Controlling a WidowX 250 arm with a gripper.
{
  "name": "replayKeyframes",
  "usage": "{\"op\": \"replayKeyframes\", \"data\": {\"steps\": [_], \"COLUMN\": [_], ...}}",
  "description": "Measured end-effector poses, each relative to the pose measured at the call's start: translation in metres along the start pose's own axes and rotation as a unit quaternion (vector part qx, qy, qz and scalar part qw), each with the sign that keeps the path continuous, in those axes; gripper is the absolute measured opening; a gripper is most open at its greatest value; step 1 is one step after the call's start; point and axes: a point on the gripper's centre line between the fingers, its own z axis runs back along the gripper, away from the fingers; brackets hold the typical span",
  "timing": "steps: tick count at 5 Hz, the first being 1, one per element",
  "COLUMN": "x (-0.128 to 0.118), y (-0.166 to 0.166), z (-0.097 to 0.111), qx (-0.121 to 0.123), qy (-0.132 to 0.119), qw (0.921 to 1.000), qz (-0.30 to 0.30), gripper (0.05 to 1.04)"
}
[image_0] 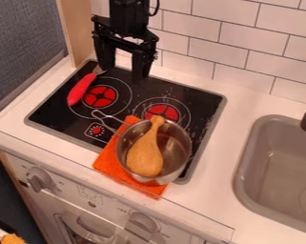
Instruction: Take the orange fork and put it on the right burner
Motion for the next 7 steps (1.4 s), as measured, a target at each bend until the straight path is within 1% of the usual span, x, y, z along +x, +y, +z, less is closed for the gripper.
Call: {"op": "replayKeyframes", "data": {"steps": [1, 2, 3, 4, 5, 6, 7], "x": [-0.001, 0.005, 0.005, -0.002, -0.009, -0.010, -0.004], "y": [-0.002, 0.014, 0.056, 0.089, 0.116, 0.120, 0.118], "z": [-0.012, -0.022, -0.018, -0.018, -0.037, -0.049, -0.065], "qx": [-0.010, -0.034, -0.019, 0.006, 0.008, 0.002, -0.014], "qy": [0.020, 0.033, -0.003, -0.022, -0.035, -0.058, -0.067], "qw": [0.9998, 0.9983, 0.9974, 0.9949, 0.9920, 0.9882, 0.9872], "qz": [0.002, 0.033, 0.070, 0.099, 0.121, 0.142, 0.144], "gripper": [1.001, 1.001, 1.001, 1.001, 1.001, 1.001, 1.001]}}
